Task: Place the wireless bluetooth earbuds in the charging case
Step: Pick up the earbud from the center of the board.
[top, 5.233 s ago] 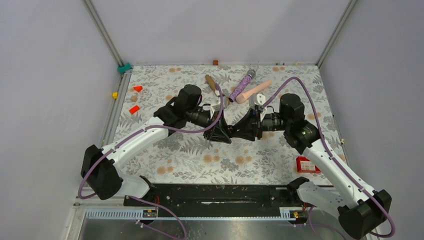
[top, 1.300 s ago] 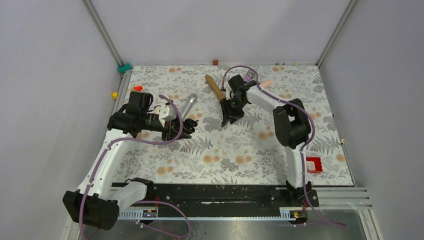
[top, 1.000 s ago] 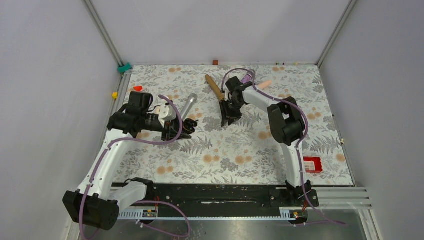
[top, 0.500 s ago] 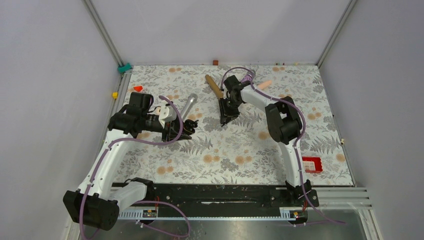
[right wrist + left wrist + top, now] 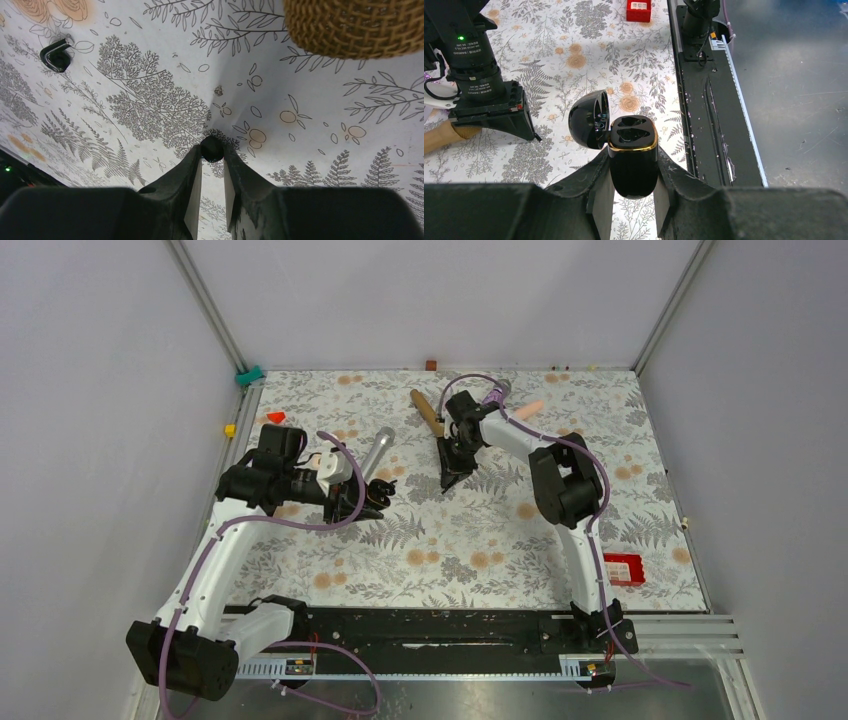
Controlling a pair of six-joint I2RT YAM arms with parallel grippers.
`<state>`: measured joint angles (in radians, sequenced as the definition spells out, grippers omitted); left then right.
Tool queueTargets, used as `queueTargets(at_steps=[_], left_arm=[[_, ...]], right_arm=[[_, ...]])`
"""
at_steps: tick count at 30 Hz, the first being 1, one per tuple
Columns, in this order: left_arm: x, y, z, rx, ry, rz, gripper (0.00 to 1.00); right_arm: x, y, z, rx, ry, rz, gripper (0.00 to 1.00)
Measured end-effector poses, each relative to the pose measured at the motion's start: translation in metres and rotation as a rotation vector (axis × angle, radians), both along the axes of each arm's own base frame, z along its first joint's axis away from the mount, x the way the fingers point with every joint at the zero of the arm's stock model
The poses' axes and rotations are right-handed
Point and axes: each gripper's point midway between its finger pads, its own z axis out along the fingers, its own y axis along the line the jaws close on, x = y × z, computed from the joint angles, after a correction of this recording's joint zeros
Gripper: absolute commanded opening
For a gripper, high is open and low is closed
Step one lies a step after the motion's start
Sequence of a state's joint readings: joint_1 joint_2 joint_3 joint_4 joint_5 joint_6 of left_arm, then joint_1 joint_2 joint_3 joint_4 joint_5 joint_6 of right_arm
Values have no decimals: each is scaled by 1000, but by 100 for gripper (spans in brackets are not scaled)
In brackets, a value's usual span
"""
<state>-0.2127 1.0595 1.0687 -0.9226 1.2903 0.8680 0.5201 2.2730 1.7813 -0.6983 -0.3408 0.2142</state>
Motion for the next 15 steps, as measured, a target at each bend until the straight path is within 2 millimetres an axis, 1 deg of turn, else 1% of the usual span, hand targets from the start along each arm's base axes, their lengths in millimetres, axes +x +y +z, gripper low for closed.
queueTargets(at_steps=[2,4,6,7,9,11,14,15], left_arm=[[-1,-1,1,-7,3,-6,0],[-1,-2,1,-16,12,-14,0],[-1,-3,1,-24,25,-21,0],[-1,-3,1,-27,32,-25,0],[0,-4,-1,-33,51,-32,0],[2,-6,-3,-41,73,-40,0],[3,-8,-6,-48,106,-55,0],[3,-10,-7,-49,119,-62,0]], right_arm=[[-1,1,1,9,-9,25,20],[-2,1,8,27,-34,53,20],[-9,-1,23,58,-75,88,20],[-14,-3,37,77,-105,107,20],[-19,-3,75,132,-196,148,20],[-21,-3,118,190,-320,185,20],[-30,-6,192,288,-540,246,20],[-34,-7,210,312,-598,262,20]])
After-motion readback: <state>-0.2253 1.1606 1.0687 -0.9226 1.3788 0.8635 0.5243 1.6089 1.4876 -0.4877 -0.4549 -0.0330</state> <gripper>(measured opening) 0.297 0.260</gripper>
